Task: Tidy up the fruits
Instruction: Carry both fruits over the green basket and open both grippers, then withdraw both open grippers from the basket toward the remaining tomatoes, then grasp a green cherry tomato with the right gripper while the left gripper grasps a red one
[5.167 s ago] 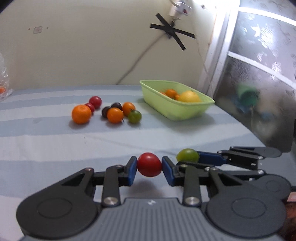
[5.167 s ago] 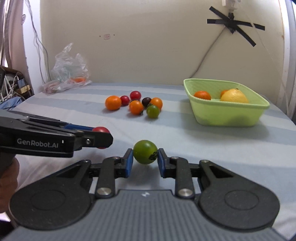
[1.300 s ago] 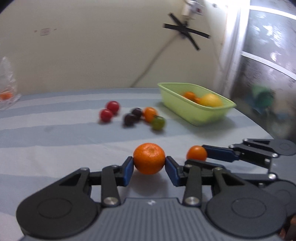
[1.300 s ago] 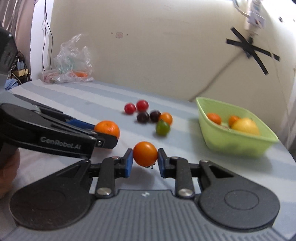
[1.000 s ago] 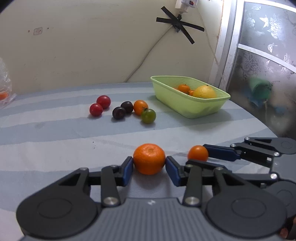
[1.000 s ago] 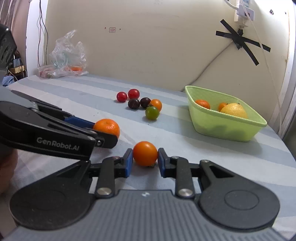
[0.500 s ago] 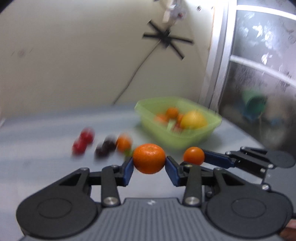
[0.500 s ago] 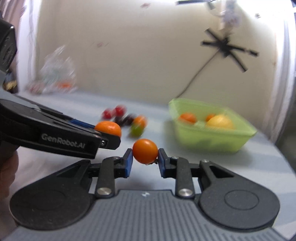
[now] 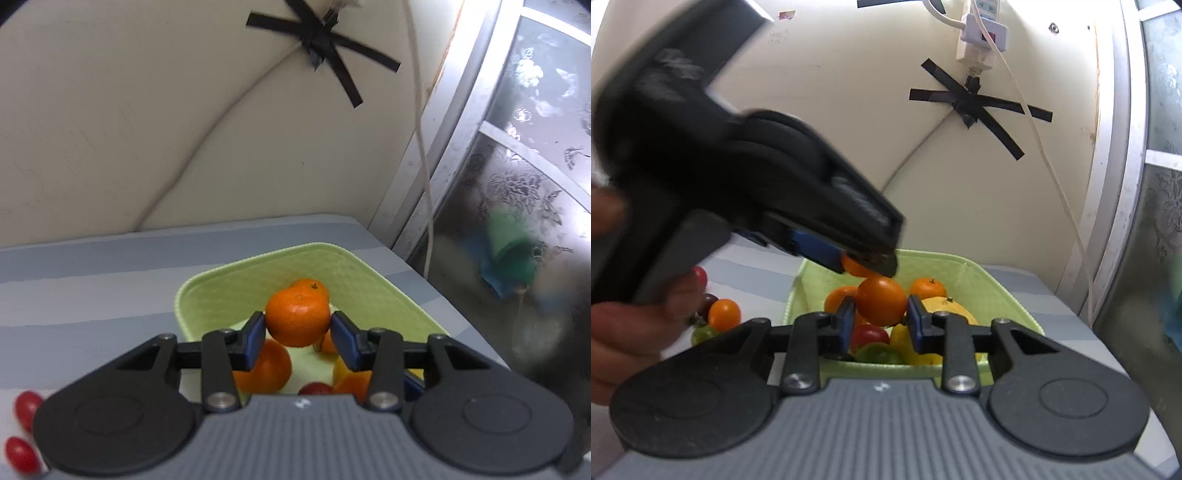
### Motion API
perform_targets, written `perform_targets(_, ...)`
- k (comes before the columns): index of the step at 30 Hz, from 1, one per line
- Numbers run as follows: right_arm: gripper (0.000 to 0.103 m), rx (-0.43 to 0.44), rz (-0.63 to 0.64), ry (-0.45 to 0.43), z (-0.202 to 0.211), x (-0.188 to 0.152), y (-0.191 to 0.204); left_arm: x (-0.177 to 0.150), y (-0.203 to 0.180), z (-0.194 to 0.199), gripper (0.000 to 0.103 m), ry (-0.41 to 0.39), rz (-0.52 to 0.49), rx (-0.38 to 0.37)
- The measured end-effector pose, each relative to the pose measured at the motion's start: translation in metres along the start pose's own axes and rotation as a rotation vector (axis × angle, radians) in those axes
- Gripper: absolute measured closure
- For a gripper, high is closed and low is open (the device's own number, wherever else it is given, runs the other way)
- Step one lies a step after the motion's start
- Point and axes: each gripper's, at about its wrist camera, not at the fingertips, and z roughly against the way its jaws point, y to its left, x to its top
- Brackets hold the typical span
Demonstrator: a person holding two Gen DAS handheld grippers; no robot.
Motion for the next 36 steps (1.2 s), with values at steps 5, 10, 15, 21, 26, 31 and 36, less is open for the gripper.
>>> perform_targets(5, 0.052, -0.03, 0.012, -0.043, 0.007, -0.003, 0.0, 0.005, 0.002, 0.006, 0.055, -0.025, 0.044, -0.006)
perform_targets(10, 0.058, -0.032, -0.048, -0.112, 0.03, -0.001, -0.007, -0.004, 0.03, 0.092, 0.055, -0.175, 0.086, -0.034)
perform_targets(15, 0.068, 0.131, -0.211, -0.17, 0.072, 0.007, -0.013, -0.049, 0.086, 0.174, 0.055, -0.287, 0.155, 0.133)
perform_targets(21, 0.068, 0.326, -0.167, 0.028, 0.059, -0.008, 0.039, -0.104, 0.126, 0.18, 0.055, -0.198, 0.219, 0.337)
perform_targets(26, 0.067, 0.312, -0.127, 0.154, 0.034, -0.006, 0.067, -0.098, 0.138, 0.155, 0.055, -0.141, 0.226, 0.307)
perform_targets(31, 0.066, 0.293, -0.138, 0.186, 0.019, 0.004, 0.071, -0.081, 0.146, 0.13, 0.055, -0.112, 0.251, 0.215)
perform_targets(36, 0.066, 0.269, -0.107, 0.22, 0.0, 0.006, 0.075, -0.08, 0.146, 0.113, 0.057, -0.089, 0.241, 0.177)
